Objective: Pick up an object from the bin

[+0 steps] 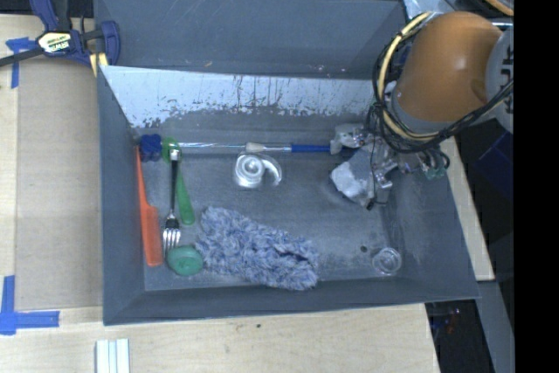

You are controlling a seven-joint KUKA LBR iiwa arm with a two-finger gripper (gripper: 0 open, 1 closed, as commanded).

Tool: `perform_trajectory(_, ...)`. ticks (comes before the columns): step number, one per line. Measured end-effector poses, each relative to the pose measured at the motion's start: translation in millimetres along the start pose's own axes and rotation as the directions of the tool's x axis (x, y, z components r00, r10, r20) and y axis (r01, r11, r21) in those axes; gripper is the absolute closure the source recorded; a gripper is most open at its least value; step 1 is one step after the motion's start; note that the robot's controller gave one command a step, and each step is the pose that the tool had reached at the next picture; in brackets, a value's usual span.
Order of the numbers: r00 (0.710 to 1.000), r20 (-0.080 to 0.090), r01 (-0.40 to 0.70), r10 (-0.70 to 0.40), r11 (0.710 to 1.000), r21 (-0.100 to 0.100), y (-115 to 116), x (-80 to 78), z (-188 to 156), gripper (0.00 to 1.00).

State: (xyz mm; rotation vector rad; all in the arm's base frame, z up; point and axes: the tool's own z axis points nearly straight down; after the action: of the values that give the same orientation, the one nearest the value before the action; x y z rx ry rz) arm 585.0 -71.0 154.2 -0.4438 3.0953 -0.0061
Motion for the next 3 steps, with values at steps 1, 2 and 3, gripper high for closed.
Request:
perform_trajectory(1,1.0,0.002,-0.019,0.019,1.0,0.0,-32,-12.9,43,0.0)
perform_trajectory(2,0.981,0.007,0.194,-0.194,0.981,0.003,-26,-6.6,66,0.0)
perform_trajectory(3,0.999,0.008,-0.044,0.044,0.999,0.002,-52,-4.3,58,0.0)
